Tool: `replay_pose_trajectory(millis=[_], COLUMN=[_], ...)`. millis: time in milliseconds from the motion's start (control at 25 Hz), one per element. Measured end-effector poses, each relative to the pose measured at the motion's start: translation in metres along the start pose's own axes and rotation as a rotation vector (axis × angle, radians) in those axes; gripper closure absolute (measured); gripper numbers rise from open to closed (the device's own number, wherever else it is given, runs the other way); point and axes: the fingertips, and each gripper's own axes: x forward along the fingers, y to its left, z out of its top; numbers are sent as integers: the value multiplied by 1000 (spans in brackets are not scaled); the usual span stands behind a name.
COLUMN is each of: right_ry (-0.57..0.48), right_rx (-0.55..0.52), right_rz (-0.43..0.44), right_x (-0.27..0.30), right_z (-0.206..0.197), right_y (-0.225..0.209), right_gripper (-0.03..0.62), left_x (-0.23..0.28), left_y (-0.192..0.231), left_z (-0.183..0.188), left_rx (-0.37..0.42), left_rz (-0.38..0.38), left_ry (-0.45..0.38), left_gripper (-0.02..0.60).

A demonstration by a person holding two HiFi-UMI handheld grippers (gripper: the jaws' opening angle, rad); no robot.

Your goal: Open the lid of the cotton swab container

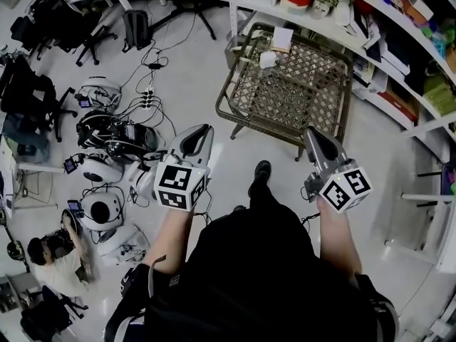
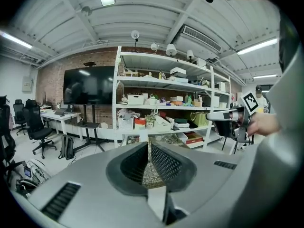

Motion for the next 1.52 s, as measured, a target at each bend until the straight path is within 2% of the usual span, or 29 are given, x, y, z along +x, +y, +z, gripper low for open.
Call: replay_pose_trajectory(millis=[200, 360, 600, 1120, 1360, 1520], right_ry=[-5, -14, -7, 15, 27, 45], right_rx=[4, 17, 13, 33, 30, 27], right_rz=[43, 86, 148, 24, -44, -91], right_x=[41, 75, 104, 130, 163, 178], right_z=[18, 39, 53, 57, 64, 59], right_y=[-30, -58, -84, -130, -139, -143], right_gripper=[583, 583, 582, 583, 583, 583], left_x=[41, 79, 133, 216, 244, 257], left_y=[19, 31, 37, 46, 58, 76], left_z=[17, 44, 70, 68, 75, 78], left_rx=[0, 3, 21, 19, 46, 67], left_rz=[31, 58, 58, -88, -177, -178], left_ry=[14, 14, 14, 63, 47, -2], left_gripper=[554, 554, 554, 552, 552, 552])
